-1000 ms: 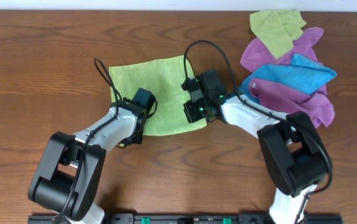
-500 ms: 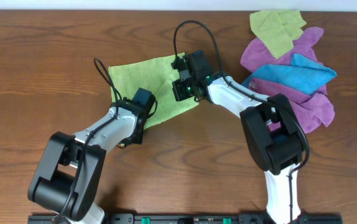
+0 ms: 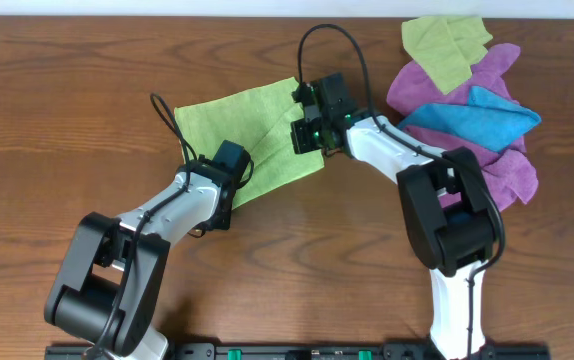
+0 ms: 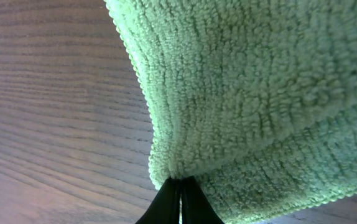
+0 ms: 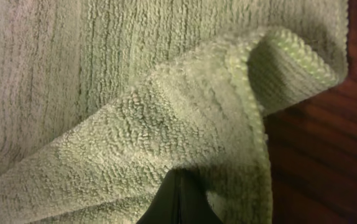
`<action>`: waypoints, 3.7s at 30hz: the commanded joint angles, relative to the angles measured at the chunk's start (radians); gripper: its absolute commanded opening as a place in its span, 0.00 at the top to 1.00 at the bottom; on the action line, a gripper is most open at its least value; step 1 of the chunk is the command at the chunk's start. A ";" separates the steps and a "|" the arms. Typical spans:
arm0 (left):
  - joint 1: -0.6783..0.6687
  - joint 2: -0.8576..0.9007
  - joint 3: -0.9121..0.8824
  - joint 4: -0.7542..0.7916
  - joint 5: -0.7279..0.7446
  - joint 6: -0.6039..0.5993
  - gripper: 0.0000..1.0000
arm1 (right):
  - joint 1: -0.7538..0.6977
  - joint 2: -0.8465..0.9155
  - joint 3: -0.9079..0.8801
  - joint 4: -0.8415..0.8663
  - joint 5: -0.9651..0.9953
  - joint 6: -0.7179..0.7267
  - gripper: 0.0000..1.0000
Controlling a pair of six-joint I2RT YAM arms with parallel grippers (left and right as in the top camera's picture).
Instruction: Fold the cloth
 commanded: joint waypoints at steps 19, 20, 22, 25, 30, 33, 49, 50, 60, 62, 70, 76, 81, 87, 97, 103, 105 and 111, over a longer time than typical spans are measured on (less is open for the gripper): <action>0.000 -0.161 -0.005 0.039 0.236 -0.061 0.94 | -0.071 -0.544 0.015 -0.570 0.175 -0.158 0.98; 0.001 -0.209 -0.005 0.034 0.233 -0.063 0.94 | -0.089 -0.563 0.015 -0.591 0.172 -0.159 0.98; 0.002 -0.298 -0.005 0.013 0.204 -0.066 0.94 | -0.117 -0.600 0.015 -0.628 0.172 -0.171 0.99; 0.014 -0.428 -0.007 -0.074 0.141 -0.097 0.94 | -0.166 -0.665 -0.013 -0.653 0.166 -0.203 0.99; 0.055 -0.525 -0.092 -0.105 0.148 -0.192 0.94 | -0.229 -0.714 -0.192 -0.494 -0.029 -0.220 0.98; 0.092 -0.540 -0.200 0.013 0.314 -0.231 0.94 | -0.243 -0.695 -0.318 -0.376 -0.194 -0.236 0.78; 0.498 -0.539 -0.315 0.259 0.950 -0.092 0.03 | -0.259 -0.371 -0.397 -0.069 -0.547 -0.187 0.36; 0.505 -0.539 -0.315 0.259 0.973 -0.091 0.05 | -0.258 -0.358 -0.397 -0.062 -0.558 -0.187 0.36; 0.504 -0.539 -0.315 0.293 0.967 -0.092 0.02 | -0.257 -0.348 -0.397 -0.015 -0.550 -0.187 0.22; 0.505 -0.539 -0.321 0.264 0.846 -0.116 0.06 | -0.255 -0.348 -0.397 -0.002 -0.523 -0.181 0.20; 0.536 -0.472 -0.387 0.338 0.915 -0.103 0.09 | -0.254 -0.317 -0.397 0.058 -0.500 -0.142 0.23; 0.537 -0.386 -0.387 0.339 0.969 -0.074 0.13 | -0.255 -0.248 -0.397 0.085 -0.513 -0.081 0.29; 0.537 -0.372 -0.395 0.351 0.955 -0.073 0.13 | -0.254 -0.235 -0.397 0.084 -0.512 -0.074 0.28; 0.537 -0.367 -0.451 0.446 0.938 -0.116 0.15 | -0.237 -0.184 -0.397 0.073 -0.512 -0.074 0.29; 0.536 -0.318 -0.466 0.529 0.941 -0.172 0.18 | -0.208 -0.178 -0.397 0.072 -0.504 -0.074 0.32; 0.535 -0.232 -0.466 0.594 1.000 -0.197 0.28 | -0.195 -0.178 -0.397 0.072 -0.480 -0.074 0.51; 0.536 -0.223 -0.466 0.602 1.015 -0.202 0.50 | -0.195 -0.178 -0.397 0.079 -0.470 -0.055 0.76; 0.536 -0.223 -0.466 0.603 1.016 -0.202 0.94 | -0.196 -0.178 -0.397 0.118 -0.465 0.020 0.98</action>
